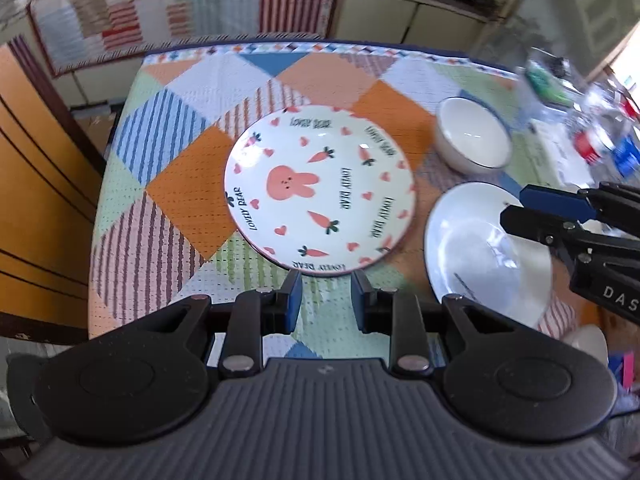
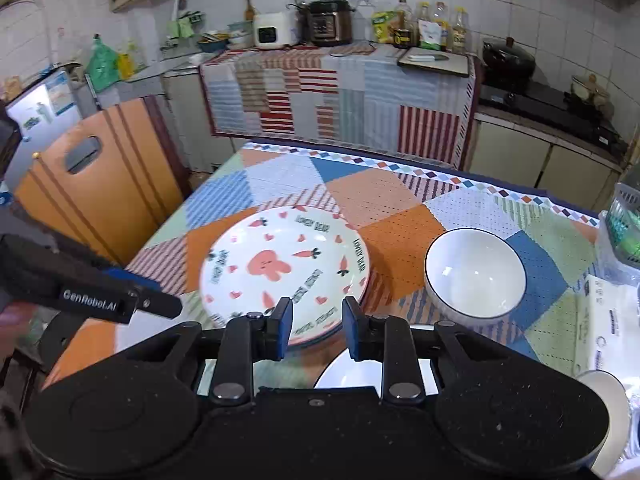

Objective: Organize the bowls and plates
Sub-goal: 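Move the left gripper to the white Morning Honey plate rim and grasp it, then lift the white Morning Honey plate with the left gripper toward the bunny plate stack, then lower the white plate onto the bunny plate stack and open the left gripper, then move the left gripper to the white bowl by the rice bag and grasp its rim, then lift the bowl with the left gripper, set it beside the plate stack, release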

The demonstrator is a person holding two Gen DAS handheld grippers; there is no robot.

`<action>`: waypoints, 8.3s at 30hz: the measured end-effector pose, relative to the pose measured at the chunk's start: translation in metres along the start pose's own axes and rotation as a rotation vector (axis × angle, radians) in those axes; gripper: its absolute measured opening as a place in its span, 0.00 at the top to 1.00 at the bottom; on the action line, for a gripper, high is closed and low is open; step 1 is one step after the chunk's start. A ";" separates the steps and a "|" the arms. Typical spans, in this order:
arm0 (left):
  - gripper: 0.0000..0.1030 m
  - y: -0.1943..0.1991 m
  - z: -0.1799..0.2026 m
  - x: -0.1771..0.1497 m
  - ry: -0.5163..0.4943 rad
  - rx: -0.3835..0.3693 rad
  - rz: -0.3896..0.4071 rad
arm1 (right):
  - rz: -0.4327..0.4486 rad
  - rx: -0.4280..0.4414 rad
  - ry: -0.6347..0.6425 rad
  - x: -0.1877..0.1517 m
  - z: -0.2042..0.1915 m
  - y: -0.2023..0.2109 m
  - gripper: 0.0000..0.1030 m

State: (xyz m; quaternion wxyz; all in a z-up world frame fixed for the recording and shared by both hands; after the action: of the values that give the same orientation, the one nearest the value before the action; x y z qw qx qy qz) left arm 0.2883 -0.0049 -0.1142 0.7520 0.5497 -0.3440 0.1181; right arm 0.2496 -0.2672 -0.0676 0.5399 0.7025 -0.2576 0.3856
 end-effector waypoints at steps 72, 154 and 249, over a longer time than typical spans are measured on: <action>0.83 -0.125 0.090 -0.075 0.092 -0.184 -0.017 | -0.059 -0.102 -0.454 -0.174 0.150 0.008 0.79; 0.79 -0.082 -0.092 -0.021 0.171 -0.021 0.099 | -0.154 0.123 -0.225 -0.046 0.025 -0.123 0.77; 0.96 -0.059 0.255 -0.143 -0.188 -0.343 -0.124 | -0.189 -0.182 -0.071 -0.238 0.084 0.115 0.00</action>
State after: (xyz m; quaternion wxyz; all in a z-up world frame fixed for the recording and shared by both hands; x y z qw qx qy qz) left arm 0.1172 -0.2301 -0.2104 0.8049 0.4426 -0.3932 -0.0406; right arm 0.0465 -0.3938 -0.2084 0.6260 0.6848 -0.2430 0.2830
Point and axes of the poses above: each gripper's, at about its wrist camera, not at the fingertips, and y roughly against the way its jaws point, z to its right, x to its top, the point moved 4 cm from there along -y, roughly the way its jaws point, and after that the axes turned 14 degrees about z, right-handed, at the moved point
